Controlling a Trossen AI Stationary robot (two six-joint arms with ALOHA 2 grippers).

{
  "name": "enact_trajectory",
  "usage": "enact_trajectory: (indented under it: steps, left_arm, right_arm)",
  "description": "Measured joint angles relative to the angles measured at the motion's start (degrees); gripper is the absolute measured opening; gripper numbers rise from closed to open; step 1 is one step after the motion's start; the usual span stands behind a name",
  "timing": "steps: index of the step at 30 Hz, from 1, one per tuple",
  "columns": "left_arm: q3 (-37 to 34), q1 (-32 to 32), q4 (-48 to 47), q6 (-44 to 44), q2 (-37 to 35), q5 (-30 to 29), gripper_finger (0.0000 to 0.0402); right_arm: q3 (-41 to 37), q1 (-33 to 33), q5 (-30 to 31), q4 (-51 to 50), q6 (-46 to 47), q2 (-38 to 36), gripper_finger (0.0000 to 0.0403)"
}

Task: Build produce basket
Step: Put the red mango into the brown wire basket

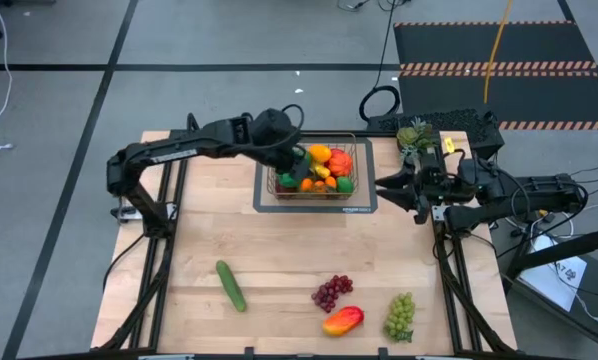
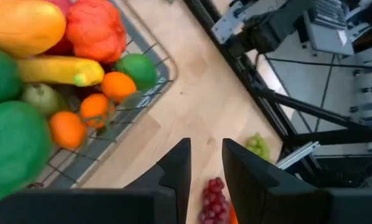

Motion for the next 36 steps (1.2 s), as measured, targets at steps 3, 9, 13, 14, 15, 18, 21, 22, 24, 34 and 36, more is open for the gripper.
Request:
enact_trajectory:
  steps: [3, 9, 13, 14, 15, 18, 21, 22, 24, 34, 36]
  left_arm:
    - [0.0, -2.82, -0.21, -0.69, -1.7, -3.86, 0.009]
    - [0.0, -10.13, 0.03, -1.27, -3.3, -11.74, 0.009]
    - [0.0, -14.59, -0.13, -0.41, -3.15, -15.93, 0.009]
    - [0.0, -15.48, -0.23, 0.23, -3.14, -16.45, 0.009]
    - [0.0, -16.31, -0.32, 0.95, -3.16, -17.01, 0.009]
    - [0.0, -18.32, -2.58, 1.74, -3.16, -18.67, 0.009]
    - [0.0, -19.79, -6.78, 2.5, -3.16, -19.54, 0.009]
    - [0.0, -20.29, -8.31, 3.01, -3.37, -19.55, 0.009]
    - [0.0, -21.13, -11.36, 4.61, -3.7, -19.61, 0.009]
    - [-0.04, -22.76, -18.1, 13.57, -4.01, -16.14, 0.009]
    - [-0.04, -23.3, -19.21, 14.64, -4.01, -15.93, 0.009]
  right_arm:
    - [0.0, -0.01, -4.35, -0.32, 2.38, -0.3, 0.0157]
    - [0.02, 0.0, -8.06, -2.12, 4.87, -0.35, 0.0157]
    - [0.02, -0.02, -9.87, -2.92, 4.57, -0.39, 0.0157]
    - [0.02, -0.02, -10.61, -2.91, 5.19, -0.38, 0.0157]
    - [0.02, -0.02, -10.83, -2.9, 6.08, -0.36, 0.0157]
    - [0.02, -0.02, -10.77, -2.9, 9.92, -0.28, 0.0157]
    - [0.02, -0.02, -10.7, -2.9, 13.94, 0.15, 0.0157]
    - [0.02, -0.02, -10.69, -2.89, 15.12, 0.39, 0.0157]
    - [0.02, -0.02, -10.32, -2.81, 17.91, 0.84, 0.0157]
    - [0.03, 7.67, 1.42, 2.8, 28.97, 6.07, 0.0157]
    - [0.02, 10.69, 4.11, 4.31, 29.95, 8.28, 0.0157]
